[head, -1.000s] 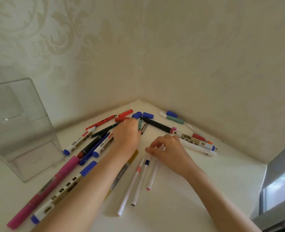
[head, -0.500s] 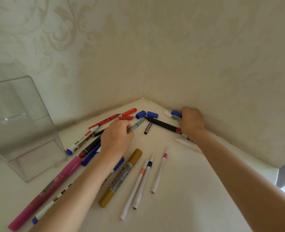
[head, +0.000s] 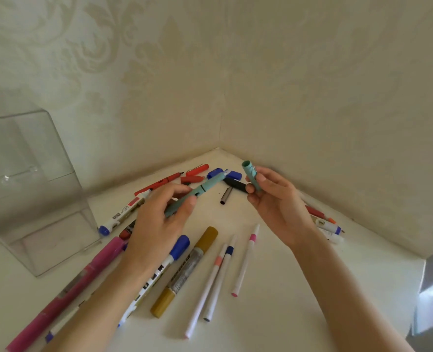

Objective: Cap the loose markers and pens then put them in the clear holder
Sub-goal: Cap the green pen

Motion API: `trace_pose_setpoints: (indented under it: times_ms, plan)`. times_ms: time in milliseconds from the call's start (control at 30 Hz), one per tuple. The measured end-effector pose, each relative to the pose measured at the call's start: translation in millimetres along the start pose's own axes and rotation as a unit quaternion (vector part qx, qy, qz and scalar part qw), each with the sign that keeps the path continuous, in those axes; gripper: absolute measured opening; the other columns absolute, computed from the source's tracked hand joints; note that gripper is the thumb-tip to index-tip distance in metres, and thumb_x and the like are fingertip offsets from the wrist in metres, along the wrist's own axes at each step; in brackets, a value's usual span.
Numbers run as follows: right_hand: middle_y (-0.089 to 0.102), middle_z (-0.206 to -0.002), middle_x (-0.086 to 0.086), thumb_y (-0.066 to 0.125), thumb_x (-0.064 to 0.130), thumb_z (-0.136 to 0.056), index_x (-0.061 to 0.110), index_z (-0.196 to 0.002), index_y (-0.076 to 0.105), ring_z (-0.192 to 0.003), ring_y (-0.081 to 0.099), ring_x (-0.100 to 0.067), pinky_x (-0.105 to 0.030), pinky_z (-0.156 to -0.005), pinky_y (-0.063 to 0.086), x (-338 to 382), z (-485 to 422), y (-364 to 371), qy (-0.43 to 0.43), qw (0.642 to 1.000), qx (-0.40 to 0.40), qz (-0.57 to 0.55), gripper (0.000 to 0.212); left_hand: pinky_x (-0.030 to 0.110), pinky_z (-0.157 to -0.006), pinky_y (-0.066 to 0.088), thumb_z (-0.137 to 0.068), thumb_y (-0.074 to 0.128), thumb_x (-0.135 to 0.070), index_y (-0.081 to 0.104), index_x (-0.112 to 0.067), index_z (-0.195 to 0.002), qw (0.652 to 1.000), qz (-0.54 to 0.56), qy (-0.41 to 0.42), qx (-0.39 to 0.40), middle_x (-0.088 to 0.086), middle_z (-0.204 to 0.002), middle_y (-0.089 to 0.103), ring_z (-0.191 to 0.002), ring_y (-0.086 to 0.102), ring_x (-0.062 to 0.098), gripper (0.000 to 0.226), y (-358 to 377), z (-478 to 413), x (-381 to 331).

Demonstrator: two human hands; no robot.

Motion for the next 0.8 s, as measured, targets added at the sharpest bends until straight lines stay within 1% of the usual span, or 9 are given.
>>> trace_pose_setpoints:
  times_ms: [100, 167, 233, 300, 400, 567, 667, 733, 800]
  plan:
    - [0.063, -0.082, 0.002, 0.058, 0.014, -0.08, 0.015, -0.086, 0.07, -0.072, 0.053, -0.012, -0.021, -0.066, 0.044, -2.4, 0.2, 2.3, -0.009, 1.0, 0.017, 0.002, 0.014, 0.009, -0.067, 0.043, -0.083, 0.054, -0.034, 0.063, -0.017, -0.097, 0.999, -0.015, 0.032, -0.006, -0.008, -0.086, 0.062, -0.08, 0.055, 0.006, 0.024, 0.0, 0.1, -7.1]
    - [0.062, -0.083, 0.002, 0.056, 0.011, -0.082, 0.015, -0.086, 0.07, -0.073, 0.053, -0.012, -0.021, -0.065, 0.044, -4.2, 1.2, 4.7, -0.014, 0.999, 0.028, 0.024, 0.016, 0.012, -0.066, 0.044, -0.083, 0.055, -0.035, 0.063, -0.019, -0.096, 0.999, -0.009, 0.033, -0.02, -0.009, -0.086, 0.063, -0.079, 0.055, 0.007, 0.023, -3.7, -0.3, -6.6]
    - [0.063, -0.082, 0.003, 0.051, 0.006, -0.087, 0.017, -0.085, 0.071, -0.073, 0.054, -0.011, -0.02, -0.063, 0.044, -5.1, 2.0, 6.7, -0.02, 0.998, 0.036, 0.044, 0.023, 0.016, -0.067, 0.046, -0.083, 0.055, -0.035, 0.063, -0.021, -0.097, 0.999, 0.007, 0.025, -0.025, -0.01, -0.088, 0.062, -0.08, 0.056, 0.007, 0.021, -6.0, -0.7, -4.3]
    - [0.064, -0.082, 0.004, 0.046, 0.004, -0.089, 0.017, -0.085, 0.071, -0.073, 0.054, -0.011, -0.019, -0.063, 0.045, -4.4, 3.1, 8.6, -0.025, 0.997, 0.043, 0.055, 0.029, 0.016, -0.068, 0.046, -0.083, 0.056, -0.035, 0.062, -0.023, -0.096, 0.999, 0.009, 0.023, -0.027, -0.01, -0.09, 0.062, -0.082, 0.056, 0.006, 0.019, -7.2, -1.0, -3.7]
    - [0.063, -0.084, 0.003, 0.045, 0.002, -0.09, 0.013, -0.09, 0.068, -0.073, 0.053, -0.011, -0.019, -0.062, 0.044, -2.1, 3.6, 7.8, -0.039, 0.996, 0.047, 0.071, 0.026, 0.015, -0.069, 0.047, -0.082, 0.056, -0.034, 0.062, -0.024, -0.096, 0.999, -0.008, 0.039, -0.009, -0.009, -0.09, 0.063, -0.082, 0.057, 0.005, 0.018, -4.8, -0.8, -6.4]
    - [0.066, -0.088, 0.002, 0.057, 0.006, -0.08, 0.018, -0.091, 0.07, -0.077, 0.052, -0.011, -0.018, -0.066, 0.044, 11.6, 5.0, 5.5, -0.088, 0.983, 0.028, 0.156, 0.021, 0.007, -0.07, 0.041, -0.081, 0.063, -0.024, 0.066, -0.018, -0.096, 0.993, -0.085, 0.078, -0.003, -0.007, -0.088, 0.061, -0.08, 0.055, 0.005, 0.016, -10.4, -5.3, -6.9]
    - [0.068, -0.087, 0.004, 0.064, 0.001, -0.079, 0.017, -0.098, 0.064, -0.081, 0.059, -0.012, -0.019, -0.07, 0.049, 16.4, 7.3, 9.0, -0.112, 0.969, 0.019, 0.221, 0.025, 0.012, -0.067, 0.043, -0.083, 0.06, -0.028, 0.066, -0.015, -0.096, 0.988, -0.121, 0.09, 0.032, -0.005, -0.083, 0.06, -0.074, 0.055, 0.006, 0.02, -5.6, -4.3, -9.6]
    - [0.07, -0.084, 0.003, 0.066, 0.001, -0.079, 0.016, -0.102, 0.057, -0.078, 0.064, -0.011, -0.019, -0.069, 0.05, 9.5, 9.6, 16.2, -0.108, 0.967, 0.011, 0.23, 0.029, 0.012, -0.06, 0.042, -0.084, 0.053, -0.034, 0.065, -0.014, -0.095, 0.986, -0.122, 0.098, 0.058, -0.004, -0.074, 0.059, -0.067, 0.053, 0.007, 0.026, 2.1, -0.1, -15.4]
    - [0.072, -0.082, -0.001, 0.068, 0.005, -0.079, 0.016, -0.1, 0.053, -0.073, 0.066, -0.012, -0.019, -0.067, 0.051, 1.6, 12.8, 21.8, -0.121, 0.974, -0.02, 0.19, 0.028, 0.009, -0.053, 0.039, -0.086, 0.049, -0.034, 0.064, -0.014, -0.092, 0.988, -0.103, 0.094, 0.06, -0.005, -0.069, 0.057, -0.061, 0.05, 0.004, 0.026, 6.7, 3.3, -19.7]
Point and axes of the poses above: each hand's wrist, its own z-axis away from the middle knuckle, its own y-axis out of the palm, x = y × z, the point moved 7 cm from there along -z, towards the middle knuckle
